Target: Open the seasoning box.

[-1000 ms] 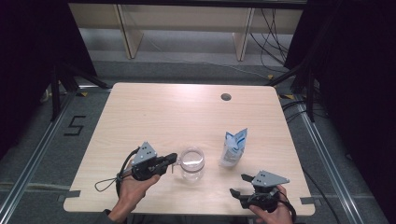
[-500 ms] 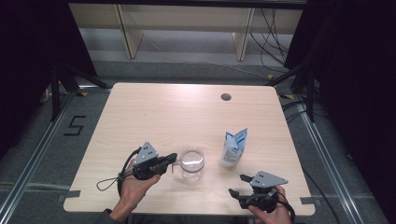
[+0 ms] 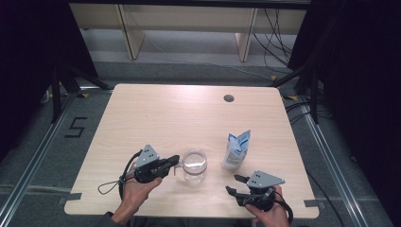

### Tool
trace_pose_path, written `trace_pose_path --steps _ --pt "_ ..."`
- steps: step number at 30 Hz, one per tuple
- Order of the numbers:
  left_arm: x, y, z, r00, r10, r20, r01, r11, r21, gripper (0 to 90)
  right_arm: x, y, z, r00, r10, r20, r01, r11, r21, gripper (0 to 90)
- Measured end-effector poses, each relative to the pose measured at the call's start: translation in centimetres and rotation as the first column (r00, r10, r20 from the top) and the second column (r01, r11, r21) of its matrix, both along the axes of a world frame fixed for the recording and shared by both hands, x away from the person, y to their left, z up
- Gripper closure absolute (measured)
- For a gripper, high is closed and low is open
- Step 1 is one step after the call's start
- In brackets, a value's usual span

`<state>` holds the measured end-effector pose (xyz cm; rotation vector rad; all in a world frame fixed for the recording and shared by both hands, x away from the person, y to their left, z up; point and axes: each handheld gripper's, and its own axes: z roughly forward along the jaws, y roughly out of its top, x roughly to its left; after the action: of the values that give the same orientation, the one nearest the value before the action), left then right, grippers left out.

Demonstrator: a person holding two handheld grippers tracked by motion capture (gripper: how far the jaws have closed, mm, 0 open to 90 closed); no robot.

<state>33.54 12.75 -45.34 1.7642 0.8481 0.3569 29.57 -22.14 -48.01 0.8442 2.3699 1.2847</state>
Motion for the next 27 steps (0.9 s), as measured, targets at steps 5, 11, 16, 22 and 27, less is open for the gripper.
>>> trace_pose_path --steps 5,11,16,22,27 --pt "0.0 0.0 -0.1 0.9999 -0.011 0.012 0.011 0.9999 -0.008 88.0 0.4 0.8 0.2 0.9996 0.011 0.024 -0.011 0.9999 -0.003 56.4" --pt "0.0 0.0 -0.1 0.9999 -0.006 0.014 0.006 1.0000 -0.003 87.9 0.9 1.7 0.2 0.9987 0.029 0.041 -0.029 0.9996 0.002 66.6" --pt "0.0 0.1 -0.3 0.9996 -0.017 0.021 0.017 0.9996 -0.021 87.9 1.3 2.5 0.3 0.9969 0.037 0.069 -0.036 0.9993 -0.010 72.1" --pt "-0.1 0.0 -0.5 0.9995 -0.018 0.026 0.018 0.9993 -0.033 87.9 1.7 3.2 0.4 0.9955 0.046 0.083 -0.045 0.9989 -0.009 76.0" --pt "-0.2 0.1 -0.6 0.9997 -0.009 0.023 0.010 0.9997 -0.024 88.1 2.1 3.6 0.6 0.9940 0.049 0.098 -0.049 0.9988 -0.008 77.8"
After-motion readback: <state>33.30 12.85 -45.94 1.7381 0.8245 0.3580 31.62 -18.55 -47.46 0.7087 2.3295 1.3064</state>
